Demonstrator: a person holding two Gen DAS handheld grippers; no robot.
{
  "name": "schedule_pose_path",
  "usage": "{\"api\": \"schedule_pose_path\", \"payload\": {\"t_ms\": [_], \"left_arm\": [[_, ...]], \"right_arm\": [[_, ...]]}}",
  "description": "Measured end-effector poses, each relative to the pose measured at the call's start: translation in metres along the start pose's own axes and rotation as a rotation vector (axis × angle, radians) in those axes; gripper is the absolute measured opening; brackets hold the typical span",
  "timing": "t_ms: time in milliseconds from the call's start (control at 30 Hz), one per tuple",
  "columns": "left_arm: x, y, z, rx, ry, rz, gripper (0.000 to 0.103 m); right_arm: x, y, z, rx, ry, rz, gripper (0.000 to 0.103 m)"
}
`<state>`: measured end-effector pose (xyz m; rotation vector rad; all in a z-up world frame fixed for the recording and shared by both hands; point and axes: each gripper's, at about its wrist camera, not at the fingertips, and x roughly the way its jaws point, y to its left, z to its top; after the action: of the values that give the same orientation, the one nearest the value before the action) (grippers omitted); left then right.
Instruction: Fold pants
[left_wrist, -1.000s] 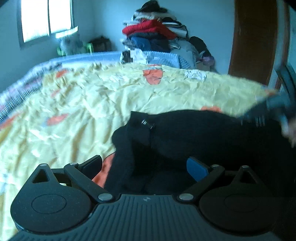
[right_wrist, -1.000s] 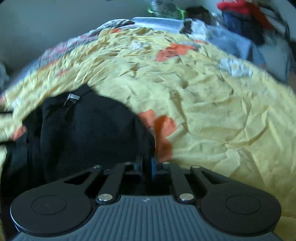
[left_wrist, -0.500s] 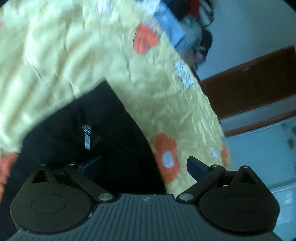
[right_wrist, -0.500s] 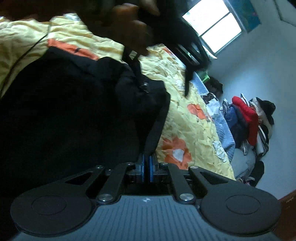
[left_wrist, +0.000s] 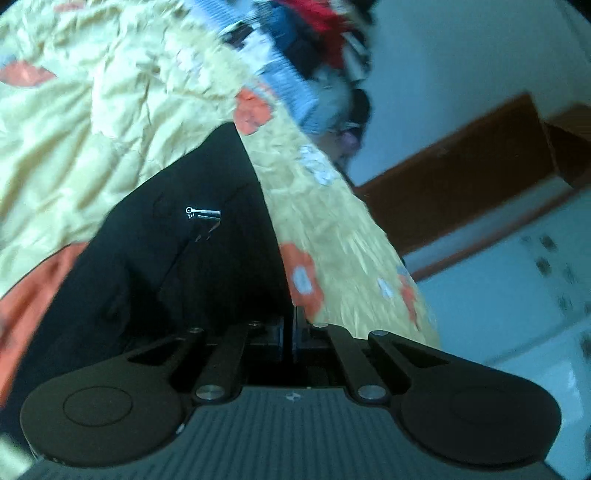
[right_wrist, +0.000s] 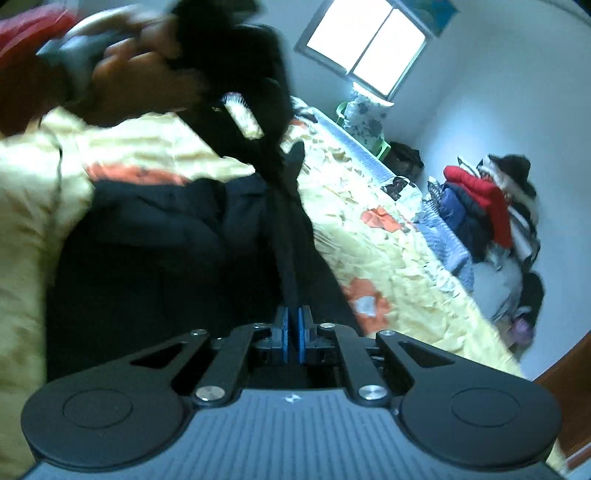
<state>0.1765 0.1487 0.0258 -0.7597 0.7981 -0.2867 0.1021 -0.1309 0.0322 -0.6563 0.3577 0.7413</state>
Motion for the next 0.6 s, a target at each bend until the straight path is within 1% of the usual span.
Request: {"api": "schedule_pose_path", "payload": {"t_ms": [67,133,200,267,300,333,400,467,533,600], "left_arm": [[-0.021,0.008,-0.023,0.024,0.006,-0.002,0.003],[-0.033,0.026,-0.046,-0.004,0.042,0.023,0.003],[-0.034,0.043,-0.064,-0.032,0.087,0.052,0.003],[-0.029,0.061,-0.077,-0.073,0.129,0.102,0.003],[-0.028,0.067,-0.08,-0.089,0.139,0.112,0.003],[-0.028,0.069,-0.082,-0.091,0.131,0.106,0.003],[-0.032,0.066,-0.083,-0.067,0.117,0.117,0.004],[-0.037,0.059,-0.084,-0.024,0.111,0.132,0.004],[-0.035,0.054,-0.088,0.026,0.108,0.162,0.005],[-0.033,0.058,-0.092,0.033,0.108,0.182,0.006]], "right_arm": [[-0.021,0.013,-0.001,0.041,-0.012,0.036,0.005],[-0.036,0.033,-0.005,0.064,-0.002,0.081,0.005],[-0.044,0.056,-0.011,0.056,0.026,0.115,0.005],[-0.044,0.077,-0.018,0.042,0.064,0.14,0.005],[-0.04,0.082,-0.023,0.043,0.079,0.151,0.005],[-0.038,0.088,-0.026,0.047,0.088,0.153,0.005],[-0.039,0.091,-0.028,0.061,0.088,0.137,0.005],[-0.041,0.089,-0.029,0.092,0.088,0.137,0.005],[-0.043,0.094,-0.028,0.085,0.102,0.15,0.005],[-0.041,0.102,-0.029,0.052,0.126,0.149,0.006]]}}
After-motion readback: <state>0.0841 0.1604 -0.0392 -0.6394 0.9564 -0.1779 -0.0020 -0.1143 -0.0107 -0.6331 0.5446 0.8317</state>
